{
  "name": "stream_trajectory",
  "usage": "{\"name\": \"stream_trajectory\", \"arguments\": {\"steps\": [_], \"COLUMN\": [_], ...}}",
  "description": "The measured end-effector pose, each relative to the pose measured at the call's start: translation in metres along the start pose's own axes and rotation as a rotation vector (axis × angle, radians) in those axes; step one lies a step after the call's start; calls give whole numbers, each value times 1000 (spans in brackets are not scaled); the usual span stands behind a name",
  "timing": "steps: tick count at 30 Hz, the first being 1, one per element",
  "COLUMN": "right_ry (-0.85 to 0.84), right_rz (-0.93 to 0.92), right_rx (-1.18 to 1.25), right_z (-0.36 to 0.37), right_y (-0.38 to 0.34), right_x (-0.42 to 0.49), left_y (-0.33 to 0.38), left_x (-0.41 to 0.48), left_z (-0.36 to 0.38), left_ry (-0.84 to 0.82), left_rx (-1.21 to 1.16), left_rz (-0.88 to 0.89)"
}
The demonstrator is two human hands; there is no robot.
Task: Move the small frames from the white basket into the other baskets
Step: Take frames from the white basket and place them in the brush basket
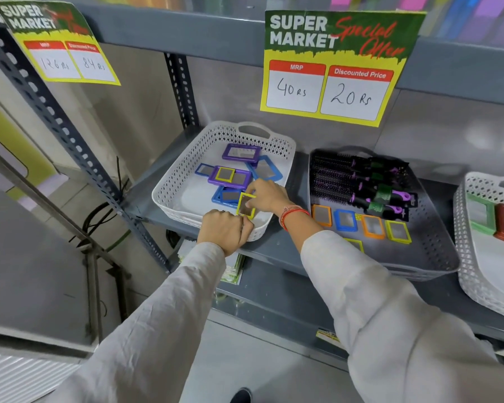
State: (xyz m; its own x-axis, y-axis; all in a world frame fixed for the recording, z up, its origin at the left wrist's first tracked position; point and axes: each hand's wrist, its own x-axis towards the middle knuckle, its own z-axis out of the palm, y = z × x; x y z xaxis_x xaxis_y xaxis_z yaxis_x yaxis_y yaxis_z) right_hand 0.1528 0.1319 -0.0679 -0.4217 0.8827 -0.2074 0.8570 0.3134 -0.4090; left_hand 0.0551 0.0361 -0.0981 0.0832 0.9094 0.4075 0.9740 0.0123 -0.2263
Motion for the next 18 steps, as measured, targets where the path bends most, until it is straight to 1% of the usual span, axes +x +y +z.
{"name": "stream_trajectory", "arguments": {"steps": [5,10,13,18], "right_ry": [39,87,91,115], "right_rz": [-35,-56,-66,-93], "right_rx": [159,362,470,576], "right_z": [2,3,2,0], "right_y": [6,9,9,8], "right_x": [2,2,0,-5], "left_y": [2,5,6,6], "left_x": [-3,-7,-7,-10], "left_z": [1,-5,-7,-7], "left_ry": [-77,-175,-155,-175], "left_rx": [-36,-105,-139,-109], "left_rz": [-61,-64,-40,-71]}}
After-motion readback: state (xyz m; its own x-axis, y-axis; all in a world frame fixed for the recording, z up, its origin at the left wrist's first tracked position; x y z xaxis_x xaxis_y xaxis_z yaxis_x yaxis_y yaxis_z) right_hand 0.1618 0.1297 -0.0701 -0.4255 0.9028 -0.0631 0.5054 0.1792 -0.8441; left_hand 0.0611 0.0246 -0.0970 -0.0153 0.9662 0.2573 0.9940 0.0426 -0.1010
